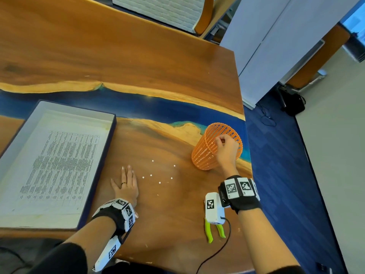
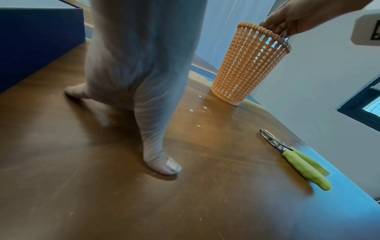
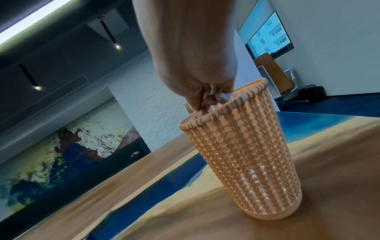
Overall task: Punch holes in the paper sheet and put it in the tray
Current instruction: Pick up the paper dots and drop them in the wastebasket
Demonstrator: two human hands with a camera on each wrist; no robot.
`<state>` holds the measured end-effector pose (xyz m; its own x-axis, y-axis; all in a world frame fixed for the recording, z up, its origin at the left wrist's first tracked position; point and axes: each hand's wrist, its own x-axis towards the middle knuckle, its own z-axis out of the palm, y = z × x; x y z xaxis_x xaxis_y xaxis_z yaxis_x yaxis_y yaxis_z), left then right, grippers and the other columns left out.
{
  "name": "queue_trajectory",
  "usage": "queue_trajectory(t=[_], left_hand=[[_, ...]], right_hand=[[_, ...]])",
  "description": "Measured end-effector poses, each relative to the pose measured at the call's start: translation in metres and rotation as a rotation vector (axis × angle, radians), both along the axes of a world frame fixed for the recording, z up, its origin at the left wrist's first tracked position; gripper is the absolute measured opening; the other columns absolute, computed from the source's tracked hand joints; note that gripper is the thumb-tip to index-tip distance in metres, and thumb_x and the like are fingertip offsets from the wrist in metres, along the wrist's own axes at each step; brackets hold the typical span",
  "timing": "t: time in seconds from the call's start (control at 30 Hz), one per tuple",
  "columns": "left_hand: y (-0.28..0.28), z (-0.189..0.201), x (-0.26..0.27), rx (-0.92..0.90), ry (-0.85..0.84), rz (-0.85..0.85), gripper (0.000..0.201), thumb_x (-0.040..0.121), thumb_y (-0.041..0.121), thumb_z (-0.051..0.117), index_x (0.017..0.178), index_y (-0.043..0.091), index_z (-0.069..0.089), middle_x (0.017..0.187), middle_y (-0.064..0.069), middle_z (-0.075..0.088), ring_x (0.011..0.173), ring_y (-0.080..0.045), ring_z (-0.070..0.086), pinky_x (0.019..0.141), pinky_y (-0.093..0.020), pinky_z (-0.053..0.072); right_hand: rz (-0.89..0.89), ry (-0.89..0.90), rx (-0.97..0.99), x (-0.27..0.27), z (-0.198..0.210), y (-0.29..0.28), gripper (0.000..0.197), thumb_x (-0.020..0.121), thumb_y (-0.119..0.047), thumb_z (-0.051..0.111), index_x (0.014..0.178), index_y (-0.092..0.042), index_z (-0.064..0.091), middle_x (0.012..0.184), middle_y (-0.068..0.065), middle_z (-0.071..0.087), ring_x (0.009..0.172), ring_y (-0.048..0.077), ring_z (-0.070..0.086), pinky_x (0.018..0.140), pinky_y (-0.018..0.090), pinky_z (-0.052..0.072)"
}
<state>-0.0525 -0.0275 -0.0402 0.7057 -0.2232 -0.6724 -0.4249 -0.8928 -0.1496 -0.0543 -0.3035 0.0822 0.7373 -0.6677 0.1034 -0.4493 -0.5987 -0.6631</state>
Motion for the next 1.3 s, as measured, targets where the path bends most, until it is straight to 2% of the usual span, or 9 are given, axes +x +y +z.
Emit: queue_trajectory(t=[0.13, 0.23, 0.33, 0.57, 0.67, 0.77, 0.93, 1.1, 1.3], left_hand=[[0.001, -0.001, 0.000, -0.010, -0.014, 0.005, 0.149, 0.059, 0.061, 0.078, 0.140, -0.006, -0.027, 0.150, -0.025, -0.033, 0.140, -0.043, -0.025, 0.113, -0.065, 0.010], [0.000, -0.002, -0.001, -0.007, -0.009, 0.010, 0.148, 0.059, 0.060, 0.078, 0.140, -0.006, -0.027, 0.149, -0.024, -0.034, 0.140, -0.044, -0.026, 0.112, -0.065, 0.010], [-0.001, -0.003, -0.001, -0.021, -0.023, 0.029, 0.135, 0.070, 0.051, 0.075, 0.142, -0.006, -0.024, 0.150, -0.024, -0.032, 0.141, -0.043, -0.025, 0.113, -0.065, 0.009], [-0.004, -0.008, -0.001, -0.001, -0.050, 0.038, 0.111, 0.085, 0.033, 0.065, 0.144, -0.005, -0.021, 0.151, -0.024, -0.031, 0.141, -0.043, -0.024, 0.112, -0.066, 0.010], [-0.003, -0.011, -0.001, -0.006, -0.058, 0.039, 0.110, 0.085, 0.030, 0.065, 0.144, -0.005, -0.021, 0.151, -0.024, -0.030, 0.141, -0.043, -0.023, 0.112, -0.066, 0.011], [-0.002, -0.015, -0.002, -0.023, -0.070, 0.034, 0.110, 0.085, 0.028, 0.066, 0.145, -0.004, -0.020, 0.152, -0.024, -0.029, 0.141, -0.043, -0.023, 0.112, -0.066, 0.011], [0.001, -0.020, 0.000, -0.059, -0.057, 0.033, 0.110, 0.084, 0.028, 0.066, 0.145, -0.004, -0.019, 0.152, -0.023, -0.030, 0.141, -0.043, -0.025, 0.111, -0.067, 0.009], [0.000, -0.023, 0.000, -0.055, -0.065, 0.039, 0.113, 0.083, 0.029, 0.068, 0.144, -0.005, -0.021, 0.152, -0.024, -0.030, 0.141, -0.043, -0.025, 0.111, -0.067, 0.008], [-0.001, -0.026, 0.000, -0.045, -0.068, 0.049, 0.114, 0.080, 0.022, 0.071, 0.145, -0.003, -0.019, 0.151, -0.024, -0.030, 0.141, -0.043, -0.024, 0.111, -0.069, 0.008]], right_hand=[[-0.031, 0.023, -0.035, 0.000, -0.002, -0.004, 0.024, 0.095, -0.014, 0.050, 0.082, -0.004, 0.068, 0.080, 0.010, 0.065, 0.076, 0.018, 0.054, 0.063, 0.023, 0.034], [-0.083, -0.002, -0.058, -0.001, -0.001, -0.002, 0.020, 0.093, -0.017, 0.055, 0.078, -0.009, 0.066, 0.080, 0.008, 0.064, 0.071, 0.012, 0.051, 0.056, 0.012, 0.030], [-0.113, -0.090, -0.090, -0.001, 0.004, 0.007, 0.015, 0.088, -0.018, 0.061, 0.076, -0.009, 0.062, 0.084, 0.009, 0.062, 0.074, 0.013, 0.050, 0.058, 0.008, 0.030], [0.065, -0.232, -0.133, 0.010, -0.001, 0.059, 0.011, 0.088, -0.016, 0.062, 0.080, -0.008, 0.059, 0.086, 0.004, 0.053, 0.075, 0.009, 0.045, 0.062, 0.013, 0.034], [0.173, -0.181, -0.127, 0.020, -0.021, 0.080, 0.010, 0.089, -0.016, 0.060, 0.085, -0.007, 0.060, 0.088, 0.003, 0.054, 0.077, 0.008, 0.047, 0.064, 0.012, 0.034], [0.247, -0.007, -0.091, 0.021, -0.056, 0.091, 0.012, 0.092, -0.014, 0.055, 0.091, -0.005, 0.063, 0.096, 0.009, 0.059, 0.082, 0.012, 0.051, 0.074, 0.022, 0.040], [0.142, 0.294, 0.024, -0.004, -0.112, 0.095, 0.014, 0.088, -0.010, 0.059, 0.095, 0.000, 0.067, 0.105, 0.015, 0.062, 0.094, 0.029, 0.060, 0.081, 0.038, 0.046], [0.097, 0.325, 0.161, -0.023, -0.135, 0.102, 0.007, 0.077, -0.005, 0.072, 0.084, -0.003, 0.071, 0.095, 0.016, 0.066, 0.088, 0.030, 0.063, 0.081, 0.041, 0.051], [0.083, 0.291, 0.187, -0.031, -0.142, 0.105, 0.005, 0.075, -0.006, 0.073, 0.078, -0.002, 0.072, 0.091, 0.016, 0.066, 0.084, 0.032, 0.063, 0.081, 0.043, 0.050]])
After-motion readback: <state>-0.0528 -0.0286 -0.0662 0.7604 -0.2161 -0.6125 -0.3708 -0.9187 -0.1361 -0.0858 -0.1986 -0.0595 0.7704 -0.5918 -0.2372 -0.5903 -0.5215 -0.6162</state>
